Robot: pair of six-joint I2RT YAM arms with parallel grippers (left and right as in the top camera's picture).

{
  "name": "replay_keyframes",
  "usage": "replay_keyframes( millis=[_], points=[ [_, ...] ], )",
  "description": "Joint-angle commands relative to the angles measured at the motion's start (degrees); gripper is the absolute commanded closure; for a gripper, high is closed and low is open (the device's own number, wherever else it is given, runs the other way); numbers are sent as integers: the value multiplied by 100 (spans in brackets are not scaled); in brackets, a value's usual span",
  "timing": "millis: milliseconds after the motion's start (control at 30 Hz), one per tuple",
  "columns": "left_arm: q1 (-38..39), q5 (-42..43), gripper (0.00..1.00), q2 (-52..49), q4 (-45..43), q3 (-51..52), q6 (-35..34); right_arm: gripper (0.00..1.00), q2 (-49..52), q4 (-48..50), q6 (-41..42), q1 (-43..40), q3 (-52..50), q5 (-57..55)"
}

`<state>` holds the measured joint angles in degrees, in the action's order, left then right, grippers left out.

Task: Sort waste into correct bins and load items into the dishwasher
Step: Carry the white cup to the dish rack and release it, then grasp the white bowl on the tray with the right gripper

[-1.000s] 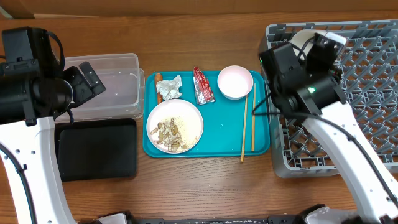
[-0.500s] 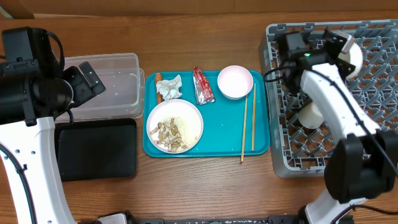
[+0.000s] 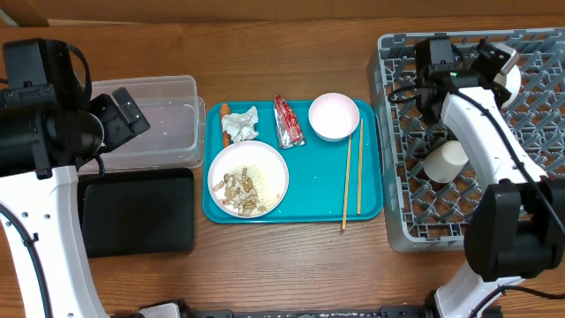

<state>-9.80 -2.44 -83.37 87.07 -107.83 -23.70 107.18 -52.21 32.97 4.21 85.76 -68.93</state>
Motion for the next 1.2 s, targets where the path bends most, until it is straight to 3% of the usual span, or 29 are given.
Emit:
replay_keyframes(
  millis=[0,100,533,600,767,867,1067,1167],
  points=[
    [-26,-74,0,11,-7,0,-55,96,291,201,-763,9,2,-273],
    [-26,-74,0,11,-7,0,-55,96,562,291,-1102,-13,2,-597],
    [-26,-74,0,11,-9,0,-55,95,835,-72,-1088,586,20,-533],
    [-26,-74,0,11,-7,0,-55,82,835,-229,-1084,721,20,-522],
    [-26,-74,0,11,-9,0,-55,32,616,-678,-719,1071,81,-111],
    [-26,-74,0,11,-9,0,-55,26,247,-984,-551,1176,334,898],
    [-26,-74,0,11,-7,0,-55,26,-719,-1180,-588,1287,962,4946],
    [-26,-74,0,11,-7,0,-55,34,-918,-946,-623,1287,962,6481]
  ],
)
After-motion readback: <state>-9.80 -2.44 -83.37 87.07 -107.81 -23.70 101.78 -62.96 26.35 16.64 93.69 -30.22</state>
